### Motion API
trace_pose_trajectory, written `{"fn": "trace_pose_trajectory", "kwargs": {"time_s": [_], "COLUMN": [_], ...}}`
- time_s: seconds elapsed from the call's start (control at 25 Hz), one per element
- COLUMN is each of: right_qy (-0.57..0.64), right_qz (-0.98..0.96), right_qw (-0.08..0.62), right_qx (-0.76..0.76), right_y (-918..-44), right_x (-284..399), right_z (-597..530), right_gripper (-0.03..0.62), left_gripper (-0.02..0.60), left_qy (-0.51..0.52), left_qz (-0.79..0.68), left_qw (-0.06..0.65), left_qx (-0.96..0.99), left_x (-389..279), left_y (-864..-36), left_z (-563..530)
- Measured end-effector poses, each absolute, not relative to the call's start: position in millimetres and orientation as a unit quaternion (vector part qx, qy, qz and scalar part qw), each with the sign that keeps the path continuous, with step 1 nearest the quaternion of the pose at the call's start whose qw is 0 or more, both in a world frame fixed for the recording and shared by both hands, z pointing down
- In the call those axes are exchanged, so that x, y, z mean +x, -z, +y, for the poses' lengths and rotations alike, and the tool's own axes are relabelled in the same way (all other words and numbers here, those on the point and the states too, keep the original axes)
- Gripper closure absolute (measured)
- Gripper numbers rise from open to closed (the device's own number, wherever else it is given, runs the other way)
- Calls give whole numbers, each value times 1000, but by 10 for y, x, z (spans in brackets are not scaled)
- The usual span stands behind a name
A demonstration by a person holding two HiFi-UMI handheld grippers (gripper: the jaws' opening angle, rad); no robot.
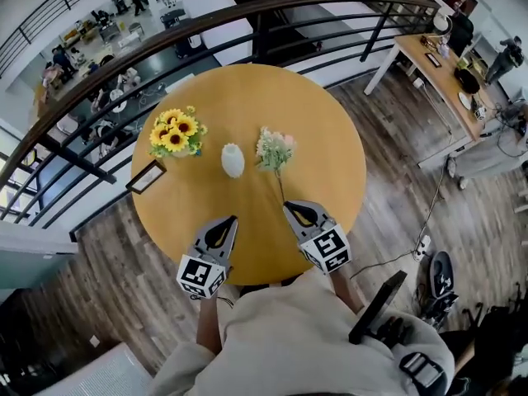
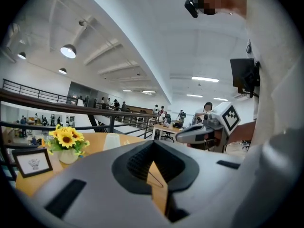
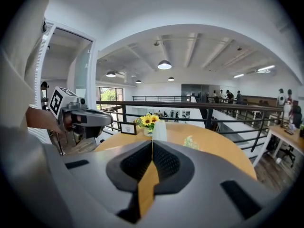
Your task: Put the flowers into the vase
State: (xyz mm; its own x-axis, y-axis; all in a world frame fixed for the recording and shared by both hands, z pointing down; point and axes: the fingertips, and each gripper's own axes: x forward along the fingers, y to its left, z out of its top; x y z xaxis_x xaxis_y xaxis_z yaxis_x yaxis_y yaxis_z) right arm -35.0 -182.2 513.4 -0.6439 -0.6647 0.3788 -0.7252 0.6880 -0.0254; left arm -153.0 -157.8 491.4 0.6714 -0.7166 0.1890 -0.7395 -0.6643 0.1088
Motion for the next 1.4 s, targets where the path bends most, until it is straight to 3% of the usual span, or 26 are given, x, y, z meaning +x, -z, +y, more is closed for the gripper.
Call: {"fn": "trace_pose_trajectory", "kwargs": {"time_s": [0.56, 0.6, 0.68, 0.72, 0.76, 1.4], "right_qy": [-227, -240, -265, -273, -277, -382], "right_qz": [-868, -863, -852, -848, -845, -805], "right_qw": [262, 270, 288, 297, 306, 284], "right_qx": [357, 353, 348, 345, 340, 353], "right_y": [-6169, -6246, -6404, -6473, -6528, -7020], "right_x": [-36, -13, 29, 45, 55, -95], "right_z": [-1509, -1494, -1495, -1503, -1514, -2860], "right_gripper": [582, 549, 401, 289, 260, 258], "left_gripper": [575, 575, 575, 575, 575, 575], "left_qy": [-115, -116, -118, -118, -118, -123], "left_qz": [-399, -398, -397, -397, -398, -434], "left_qw": [203, 205, 208, 209, 210, 224], "left_qx": [887, 887, 886, 886, 885, 864], "left_x": [-1391, -1363, -1321, -1311, -1305, -1547], "left_y": [-5673, -5694, -5718, -5725, -5731, -5679], "left_z": [-1385, -1395, -1436, -1460, -1485, -1805]}}
